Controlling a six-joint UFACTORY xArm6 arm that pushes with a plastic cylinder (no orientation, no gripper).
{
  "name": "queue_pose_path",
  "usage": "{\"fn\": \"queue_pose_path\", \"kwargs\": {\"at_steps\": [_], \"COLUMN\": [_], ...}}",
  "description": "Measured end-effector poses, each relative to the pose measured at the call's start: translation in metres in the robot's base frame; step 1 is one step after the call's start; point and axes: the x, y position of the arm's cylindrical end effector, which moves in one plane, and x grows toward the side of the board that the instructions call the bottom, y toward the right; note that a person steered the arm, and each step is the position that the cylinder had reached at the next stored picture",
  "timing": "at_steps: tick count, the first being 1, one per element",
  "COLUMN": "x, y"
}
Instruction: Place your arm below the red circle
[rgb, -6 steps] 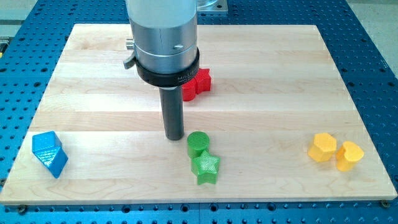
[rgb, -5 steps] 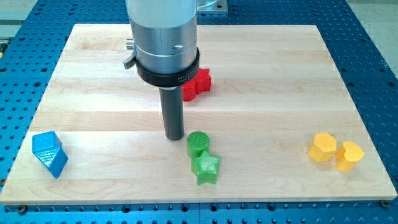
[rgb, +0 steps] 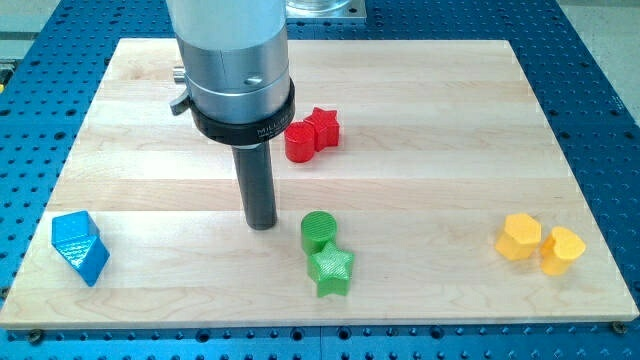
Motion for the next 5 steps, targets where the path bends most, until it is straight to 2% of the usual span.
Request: {"fn": "queue_pose_path", "kwargs": {"at_steps": [1,2,5], "x": [-0.025,-0.058,-0.058], "y": [0.031,0.037,0.037]}}
